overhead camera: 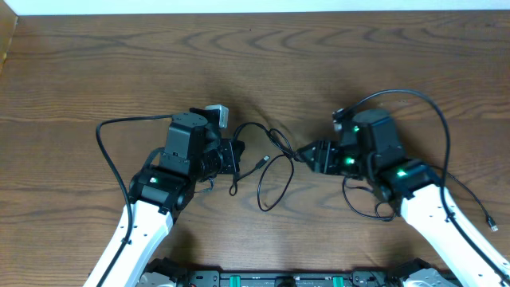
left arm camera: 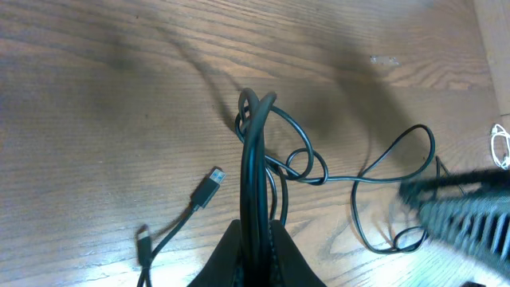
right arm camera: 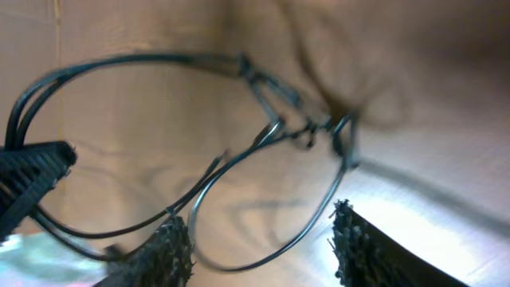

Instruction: Untangle cables

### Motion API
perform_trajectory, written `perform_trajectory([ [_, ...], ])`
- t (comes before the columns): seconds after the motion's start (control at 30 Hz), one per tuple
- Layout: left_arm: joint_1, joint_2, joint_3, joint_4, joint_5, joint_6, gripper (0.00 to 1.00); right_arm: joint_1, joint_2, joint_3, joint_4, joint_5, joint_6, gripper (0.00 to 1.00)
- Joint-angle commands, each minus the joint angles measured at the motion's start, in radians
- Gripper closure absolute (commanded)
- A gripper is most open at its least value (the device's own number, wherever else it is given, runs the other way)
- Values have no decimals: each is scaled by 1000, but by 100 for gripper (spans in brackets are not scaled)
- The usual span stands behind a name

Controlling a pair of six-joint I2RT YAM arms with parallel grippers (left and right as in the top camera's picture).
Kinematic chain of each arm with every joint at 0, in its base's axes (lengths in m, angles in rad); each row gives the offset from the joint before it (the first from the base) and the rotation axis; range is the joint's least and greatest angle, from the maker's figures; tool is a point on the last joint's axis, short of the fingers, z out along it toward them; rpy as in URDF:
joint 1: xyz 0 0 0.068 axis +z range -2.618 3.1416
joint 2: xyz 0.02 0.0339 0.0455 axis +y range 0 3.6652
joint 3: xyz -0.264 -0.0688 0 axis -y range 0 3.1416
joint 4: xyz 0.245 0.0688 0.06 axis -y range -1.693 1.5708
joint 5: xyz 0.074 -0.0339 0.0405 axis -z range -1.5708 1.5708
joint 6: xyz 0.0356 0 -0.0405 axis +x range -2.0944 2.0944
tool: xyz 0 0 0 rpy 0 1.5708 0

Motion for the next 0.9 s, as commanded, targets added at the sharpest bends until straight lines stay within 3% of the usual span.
perform_trajectory([
  [0.0,5,2,6,0,17,-5,92,78,36,6,7,-21,275,50],
  [0.27,5,2,6,0,17,-5,92,194,200,6,119,62,565,47],
  [0.37,5,2,6,-4,17,-5,92,193,273,6,182,80,629,50],
  [0.5,5,2,6,-11,17,-5,92,193,346,6,312,82,626,72],
  [0.6,5,2,6,-11,17,-5,92,193,362,6,381,59,581,99],
  [0.87,5,2,6,-15,17,-5,92,193,312,7,426,24,313,99],
])
